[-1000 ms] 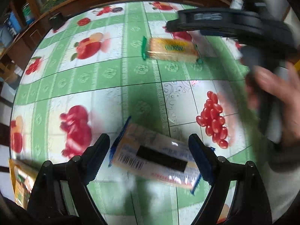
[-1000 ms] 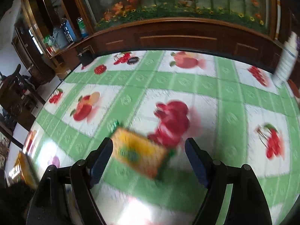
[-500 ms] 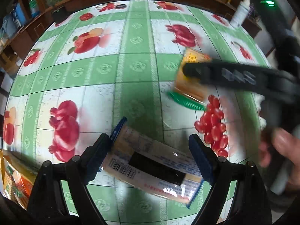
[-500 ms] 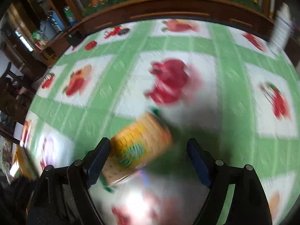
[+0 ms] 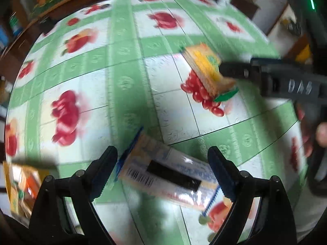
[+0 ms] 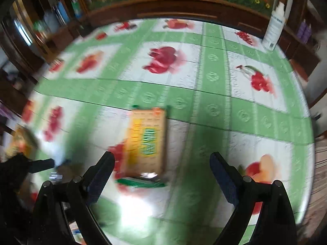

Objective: Organize snacks
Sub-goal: 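Grasp the white blue-edged biscuit pack with the left tool while the right tool grasps the yellow WEIDAN cracker pack, then carry both held packs over the cardboard box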

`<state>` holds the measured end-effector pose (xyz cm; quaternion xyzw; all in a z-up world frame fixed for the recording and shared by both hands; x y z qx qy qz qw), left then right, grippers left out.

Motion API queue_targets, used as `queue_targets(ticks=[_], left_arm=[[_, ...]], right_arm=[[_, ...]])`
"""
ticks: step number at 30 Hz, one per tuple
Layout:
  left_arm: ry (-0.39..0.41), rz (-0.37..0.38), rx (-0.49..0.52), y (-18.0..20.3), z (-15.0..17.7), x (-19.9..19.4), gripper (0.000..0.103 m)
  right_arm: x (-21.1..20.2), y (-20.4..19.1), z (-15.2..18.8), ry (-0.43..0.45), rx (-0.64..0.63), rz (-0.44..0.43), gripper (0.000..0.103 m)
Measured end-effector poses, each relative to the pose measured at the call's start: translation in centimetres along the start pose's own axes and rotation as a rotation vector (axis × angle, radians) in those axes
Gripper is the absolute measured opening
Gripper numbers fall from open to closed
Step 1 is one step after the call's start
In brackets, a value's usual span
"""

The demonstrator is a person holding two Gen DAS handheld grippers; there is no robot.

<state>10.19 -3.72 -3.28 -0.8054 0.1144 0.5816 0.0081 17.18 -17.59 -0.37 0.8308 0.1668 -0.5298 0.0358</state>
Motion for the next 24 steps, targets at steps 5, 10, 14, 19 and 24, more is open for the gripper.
queue_targets(ticks=[5, 10, 14, 19, 24], left_arm=[[0.057, 0.003, -0.179, -1.7, 1.4, -2.1, 0.09], [0.076, 0.032, -0.376, -2.4, 3.6, -1.8, 0.09], [0.055, 0.052, -0.472, -1.8, 4.2, -0.4, 0.09], [0.035, 0.01, -0.462, -0.8, 3.6, 1.5, 0.091], [0.056, -0.033, -0.393, -0.1, 2.5, 2.1, 0.093]], right_arm=[[-0.1, -1.5, -0.7, 0.059, -0.002, -0.068, 0.094], [1.7, -2.6, -0.6, 0.044, -0.034, -0.042, 0.094], [3.1, -2.6, -0.4, 0.029, 0.005, -0.063, 0.094], [4.1, -1.9, -0.4, 0.043, 0.051, -0.067, 0.094], [4.1, -2.1, -0.6, 0.066, 0.024, -0.056, 0.087]])
Point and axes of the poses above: each gripper's, at about its wrist camera, not at the fingertips, and x roughly the way its jaws point, y to its right, z to its underside, the point moved 9 cm from there along x, roughly the way its jaws point, and after that the axes turned 4 degrees about -x, right-handed, at the moved point
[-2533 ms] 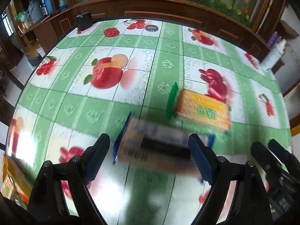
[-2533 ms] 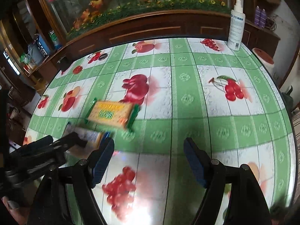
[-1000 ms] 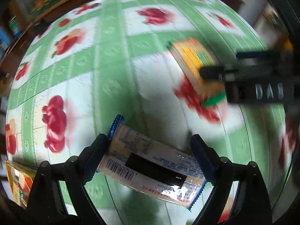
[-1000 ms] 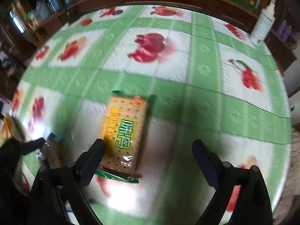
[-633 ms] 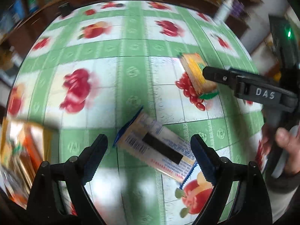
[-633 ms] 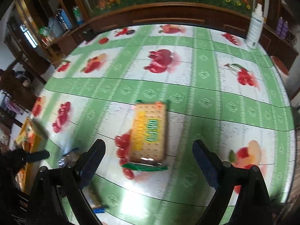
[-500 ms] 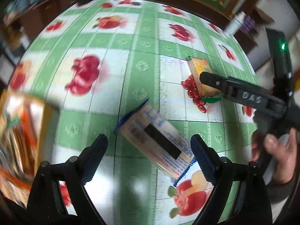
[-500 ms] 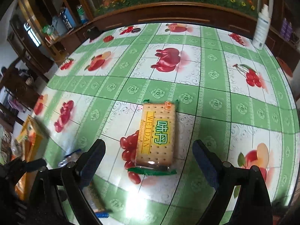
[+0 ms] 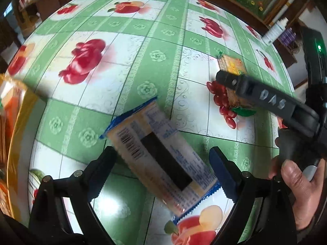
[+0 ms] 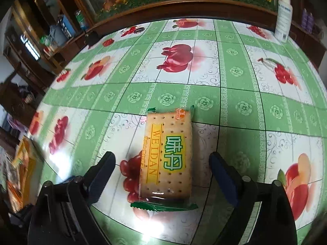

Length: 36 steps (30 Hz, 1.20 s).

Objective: Organize snacks
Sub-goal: 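Carry both held packs over the cardboard box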

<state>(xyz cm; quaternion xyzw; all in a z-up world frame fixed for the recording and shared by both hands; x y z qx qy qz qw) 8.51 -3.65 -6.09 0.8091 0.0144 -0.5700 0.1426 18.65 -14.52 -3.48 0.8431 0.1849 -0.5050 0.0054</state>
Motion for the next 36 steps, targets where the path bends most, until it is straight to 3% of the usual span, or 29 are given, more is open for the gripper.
queue_targets(ticks=[1, 4, 5, 10, 13, 22, 34, 35, 36], left_arm=[[0.006, 0.002, 0.023, 0.1, 0.1, 0.1, 0.093], [0.019, 0.011, 0.078, 0.4, 0.1, 0.1, 0.089], [0.02, 0.019, 0.095, 0.4, 0.2, 0.0, 0.086], [0.02, 0.05, 0.145, -0.7, 1.2, -1.1, 0.073], [0.043, 0.048, 0.174, -1.5, 2.1, -1.9, 0.067], [0.064, 0.096, 0.218, -2.9, 4.7, -3.5, 0.063], [0.139, 0.125, 0.254, -5.1, 6.2, -7.3, 0.058], [0.15, 0.126, 0.25, -5.5, 6.1, -7.9, 0.047], [0.16, 0.12, 0.246, -6.0, 6.0, -8.4, 0.009]], right_arm=[[0.0, -0.1, 0.1, -0.003, -0.025, 0.021, 0.085], [-0.4, 0.3, 0.7, -0.003, -0.08, 0.093, 0.06], [-0.6, 0.4, 1.0, -0.004, -0.095, 0.103, 0.048], [-2.0, 0.3, 3.2, -0.006, -0.123, 0.102, 0.047], [-3.5, -0.2, 4.9, 0.017, -0.054, 0.014, 0.047], [-7.3, -3.9, 8.8, 0.097, 0.0, -0.073, 0.046], [-7.3, -8.6, 10.7, 0.089, 0.028, -0.171, 0.046], [-7.4, -9.1, 10.6, 0.09, 0.019, -0.172, 0.046], [-7.5, -9.7, 10.5, 0.091, 0.009, -0.171, 0.046]])
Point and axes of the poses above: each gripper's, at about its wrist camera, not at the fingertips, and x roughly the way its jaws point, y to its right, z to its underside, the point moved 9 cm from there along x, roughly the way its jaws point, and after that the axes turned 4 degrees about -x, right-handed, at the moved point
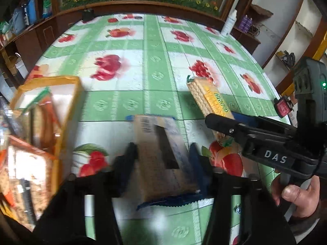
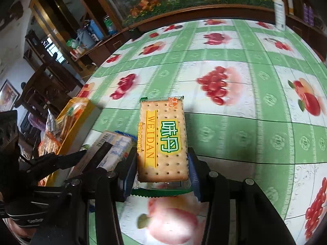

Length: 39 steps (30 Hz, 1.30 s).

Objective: Organize snacks
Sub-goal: 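Carry both held packs over the cardboard box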

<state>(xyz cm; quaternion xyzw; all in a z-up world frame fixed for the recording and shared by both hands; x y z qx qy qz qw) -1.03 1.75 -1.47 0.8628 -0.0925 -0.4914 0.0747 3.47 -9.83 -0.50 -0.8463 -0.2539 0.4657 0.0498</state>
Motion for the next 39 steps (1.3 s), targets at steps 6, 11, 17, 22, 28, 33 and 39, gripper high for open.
queue_targets(ticks=[6, 11, 17, 22, 28, 33, 39], left_arm=[[-0.04, -0.002, -0.041, -2.6, 0.5, -0.3, 0.006], [-0.096, 0.055, -0.082, -2.3, 1.9, 0.6, 0.033], [-0.087, 0.064, -0.006, 1.6, 1.7, 1.0, 0.083], [-0.158, -0.006, 0.087, 3.7, 2.8, 4.3, 0.074], [-0.11, -0.044, 0.138, 2.7, 2.6, 4.5, 0.058], [-0.043, -0.055, 0.085, 0.4, 2.0, 2.3, 0.058], [0.042, -0.037, 0.038, -2.3, 1.1, -2.5, 0.058]], right_arm=[[0.8, -2.3, -0.5, -0.01, -0.039, -0.012, 0.046], [1.2, -2.1, 0.0, -0.017, -0.024, -0.021, 0.046], [0.3, 0.0, 0.4, -0.007, 0.019, -0.003, 0.046], [-0.6, 1.6, 0.9, 0.001, 0.052, 0.007, 0.046], [-0.9, 1.9, 1.4, 0.01, 0.071, -0.01, 0.046], [-0.4, 0.4, 1.1, 0.004, 0.05, -0.033, 0.046], [0.8, -3.5, -0.4, -0.009, -0.019, -0.071, 0.046]])
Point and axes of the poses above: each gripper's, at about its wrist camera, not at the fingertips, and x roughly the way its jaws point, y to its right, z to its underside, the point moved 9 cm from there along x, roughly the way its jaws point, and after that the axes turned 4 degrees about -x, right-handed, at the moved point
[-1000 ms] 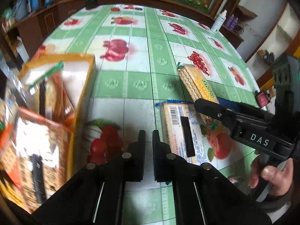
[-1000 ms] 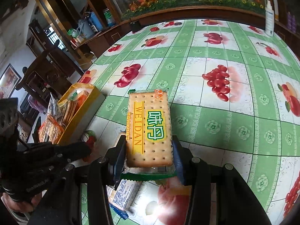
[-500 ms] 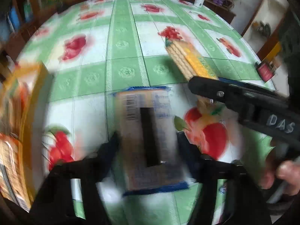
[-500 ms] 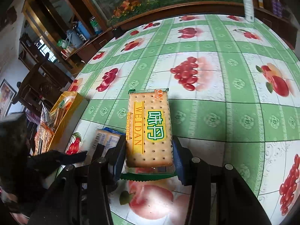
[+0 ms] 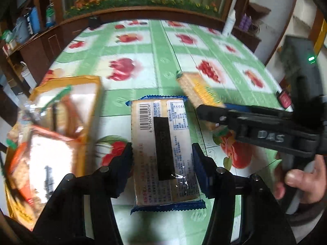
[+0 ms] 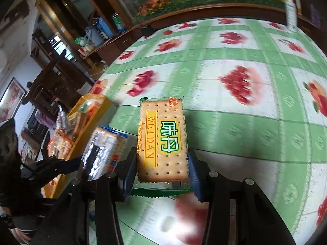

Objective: Organize snacks
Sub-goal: 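Carry both held packs over the cardboard box, then lower both packs into the box and open both tools to release them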

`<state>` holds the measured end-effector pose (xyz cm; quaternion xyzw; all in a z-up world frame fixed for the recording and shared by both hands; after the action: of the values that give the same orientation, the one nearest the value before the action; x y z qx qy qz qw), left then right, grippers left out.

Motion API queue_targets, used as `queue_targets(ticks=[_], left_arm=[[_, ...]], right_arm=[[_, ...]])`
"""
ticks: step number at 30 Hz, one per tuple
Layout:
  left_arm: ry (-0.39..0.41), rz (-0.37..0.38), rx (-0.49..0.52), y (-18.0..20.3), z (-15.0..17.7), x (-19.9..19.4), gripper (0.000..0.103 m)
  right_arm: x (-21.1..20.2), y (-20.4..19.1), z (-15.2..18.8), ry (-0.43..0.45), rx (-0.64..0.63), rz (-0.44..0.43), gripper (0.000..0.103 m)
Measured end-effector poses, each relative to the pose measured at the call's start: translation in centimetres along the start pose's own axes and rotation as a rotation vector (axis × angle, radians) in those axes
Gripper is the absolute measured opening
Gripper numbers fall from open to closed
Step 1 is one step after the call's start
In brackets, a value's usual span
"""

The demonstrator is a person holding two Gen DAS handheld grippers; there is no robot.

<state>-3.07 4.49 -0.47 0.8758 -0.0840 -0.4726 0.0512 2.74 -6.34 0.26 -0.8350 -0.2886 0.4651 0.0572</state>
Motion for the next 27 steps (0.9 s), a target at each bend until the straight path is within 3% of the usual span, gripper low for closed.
queue_targets(ticks=[7, 14, 27], left_arm=[[0.096, -0.068, -0.101, -6.7, -0.3, -5.5, 0.058], [0.136, -0.168, -0.199, -13.5, 0.5, -7.9, 0.058], [0.161, -0.243, -0.262, -17.9, 2.5, -9.2, 0.058]], right_arm=[[1.6, -4.9, -2.5, -0.007, -0.094, -0.052, 0.046], [3.6, -8.7, -4.4, -0.017, -0.155, -0.102, 0.046], [7.1, -14.2, -5.4, -0.074, -0.262, -0.14, 0.046]])
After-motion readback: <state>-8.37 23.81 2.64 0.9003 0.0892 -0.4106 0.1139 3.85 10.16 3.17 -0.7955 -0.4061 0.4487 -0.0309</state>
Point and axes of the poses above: each gripper's, at about its wrist camera, not at the fingertips, and x roughly the way its jaws point, y to its right, z to its underside, the point moved 9 cm from there along x, roughly the way its jaws point, and after that the axes turned 4 degrees about -x, right-handed, at the moved point
